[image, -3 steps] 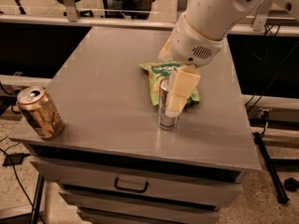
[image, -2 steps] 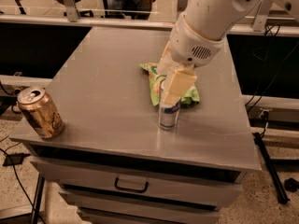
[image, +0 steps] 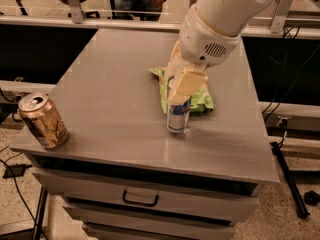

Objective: Pick redbull can

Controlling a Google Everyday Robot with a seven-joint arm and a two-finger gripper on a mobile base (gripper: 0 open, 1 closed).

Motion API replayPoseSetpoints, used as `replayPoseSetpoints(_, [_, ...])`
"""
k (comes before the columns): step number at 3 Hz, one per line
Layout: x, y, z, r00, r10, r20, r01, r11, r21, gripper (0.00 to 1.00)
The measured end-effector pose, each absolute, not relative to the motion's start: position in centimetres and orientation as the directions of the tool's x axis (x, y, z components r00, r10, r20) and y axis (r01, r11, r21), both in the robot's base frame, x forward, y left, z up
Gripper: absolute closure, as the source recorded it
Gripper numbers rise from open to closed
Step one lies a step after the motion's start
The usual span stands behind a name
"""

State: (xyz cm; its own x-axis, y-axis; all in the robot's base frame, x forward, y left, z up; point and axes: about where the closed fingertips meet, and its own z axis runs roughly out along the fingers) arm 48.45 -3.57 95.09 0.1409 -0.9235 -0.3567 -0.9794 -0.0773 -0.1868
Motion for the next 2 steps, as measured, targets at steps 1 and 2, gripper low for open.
replayPoseSetpoints(1, [47.02, -2.79, 98.88, 0.194, -0.901, -0.387, -0.962, -0.099, -0.253, 1.0])
replayPoseSetpoints(2, [47.02, -2.79, 98.88, 0.194, -0.901, -0.387, -0.962, -0.099, -0.253, 1.0])
